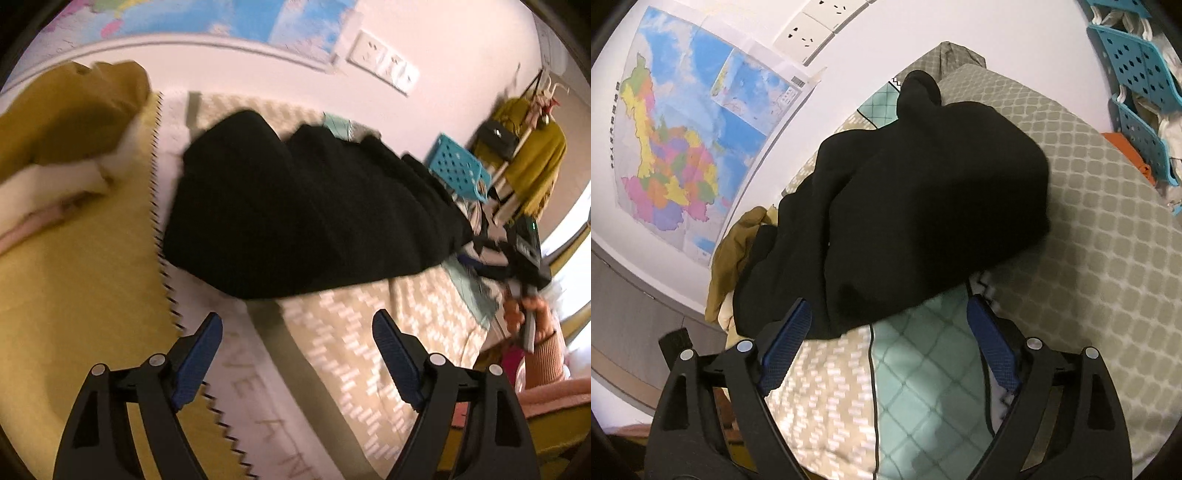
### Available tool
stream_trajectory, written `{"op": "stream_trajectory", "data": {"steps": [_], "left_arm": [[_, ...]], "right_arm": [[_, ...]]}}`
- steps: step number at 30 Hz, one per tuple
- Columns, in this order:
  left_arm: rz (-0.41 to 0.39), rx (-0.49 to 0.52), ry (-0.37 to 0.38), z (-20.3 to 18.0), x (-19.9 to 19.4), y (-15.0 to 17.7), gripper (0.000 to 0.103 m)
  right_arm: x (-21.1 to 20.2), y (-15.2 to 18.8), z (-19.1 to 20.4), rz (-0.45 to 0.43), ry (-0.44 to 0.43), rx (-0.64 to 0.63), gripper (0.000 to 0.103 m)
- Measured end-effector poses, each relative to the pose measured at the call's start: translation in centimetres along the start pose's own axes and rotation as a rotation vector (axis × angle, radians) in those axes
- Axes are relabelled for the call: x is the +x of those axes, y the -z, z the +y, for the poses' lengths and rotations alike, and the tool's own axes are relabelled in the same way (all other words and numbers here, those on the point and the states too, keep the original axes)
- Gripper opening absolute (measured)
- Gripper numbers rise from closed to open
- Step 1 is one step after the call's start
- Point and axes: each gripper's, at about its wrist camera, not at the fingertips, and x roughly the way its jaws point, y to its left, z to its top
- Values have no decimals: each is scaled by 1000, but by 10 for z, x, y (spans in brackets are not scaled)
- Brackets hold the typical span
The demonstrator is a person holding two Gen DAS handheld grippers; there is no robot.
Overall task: Fold large clothes
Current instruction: 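Lift the shirt end with the left gripper and fold it over the bundle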
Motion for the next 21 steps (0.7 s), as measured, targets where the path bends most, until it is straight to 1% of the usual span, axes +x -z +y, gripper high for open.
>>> {"op": "stream_trajectory", "data": {"steps": [2,3,5,6,7,11,13,14,21], "left_arm": [[33,-11,30,-4,11,0,81],[45,-16,54,-5,17,-1,81],[64,-31,78,-6,25,-3,81],[70,-40,88,-7,30,-4,83],[61,-46,97,-7,31,-5,88],[56,-92,125,-8,41,-16,90],[53,-121,143,-7,46,-22,96],[51,-141,160,-7,50,-26,96],[21,-280,208,-3,65,-44,96]], "right_arm": [[4,-3,2,-3,11,-11,86],[6,-4,3,-5,13,-11,88],[10,-6,5,-8,19,-20,91],[11,-6,6,-10,19,-23,92],[12,-6,6,-12,20,-25,93],[14,-7,7,-15,19,-28,95],[15,-7,7,-16,19,-30,95],[15,-7,7,-18,18,-29,95],[18,-11,8,-36,17,-39,96]]}}
